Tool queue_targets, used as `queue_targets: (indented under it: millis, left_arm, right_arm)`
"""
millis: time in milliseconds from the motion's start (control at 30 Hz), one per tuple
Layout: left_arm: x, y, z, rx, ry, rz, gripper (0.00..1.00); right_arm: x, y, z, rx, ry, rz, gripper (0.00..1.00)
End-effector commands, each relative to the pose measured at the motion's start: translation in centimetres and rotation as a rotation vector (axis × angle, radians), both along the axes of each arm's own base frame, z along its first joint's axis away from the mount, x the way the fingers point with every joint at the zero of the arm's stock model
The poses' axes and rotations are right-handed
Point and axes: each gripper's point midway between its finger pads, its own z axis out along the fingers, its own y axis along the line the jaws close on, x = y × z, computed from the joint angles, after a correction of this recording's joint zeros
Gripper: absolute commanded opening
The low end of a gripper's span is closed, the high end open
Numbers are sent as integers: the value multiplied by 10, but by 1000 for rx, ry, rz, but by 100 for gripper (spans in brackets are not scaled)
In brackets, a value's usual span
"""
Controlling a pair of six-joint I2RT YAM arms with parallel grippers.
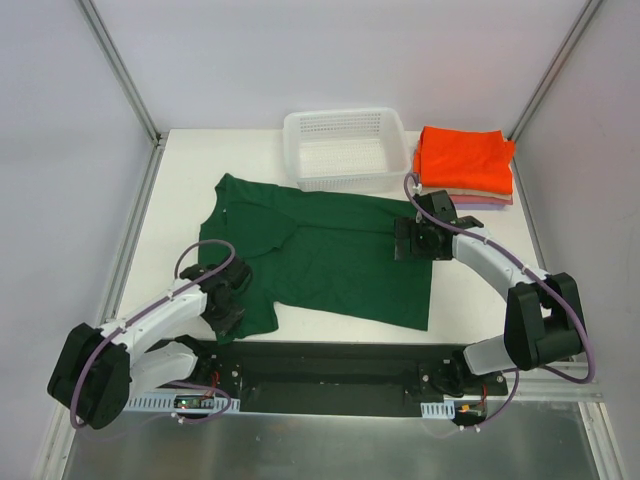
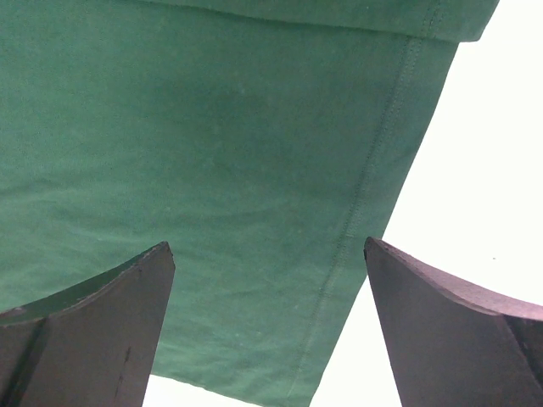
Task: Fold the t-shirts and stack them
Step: Grap the side of the flattened tshirt closest away from the robot with both arms
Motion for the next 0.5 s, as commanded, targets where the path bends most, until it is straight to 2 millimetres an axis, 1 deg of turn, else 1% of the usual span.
queue_targets:
  millis: [0,67,133,200,267,333,400,467]
  left_arm:
    - [20,6,-9,71,-52,-12,13]
    - [20,9,-10,92,-40,-21,10]
    - [20,9,-10,96,-37,-21,0]
    - [23,6,-7,87,-40,-35,0]
    - [28,3,-2,72,-55,-69,0]
    - [32,-1,4,53,-81,-96,0]
    - [35,-2,10,40,-117,-121,0]
    - [38,-1,16,35,-154,-140,0]
  right_arm:
    - [-2,-5,-2,-33,6,-4,96]
    - [-3,-6,-2,-35,6,-7,96]
    - [-5,-6,-1,-26,3,-13,96]
    - [-10,-7,-1,-22,9,-19,96]
    - [-20,-6,1,-15,21,-14,96]
    - [-35,-7,1,-21,43,2,96]
    - [-53,-2,1,-13,69,14,96]
    - [-77,1,-1,-20,108,32,96]
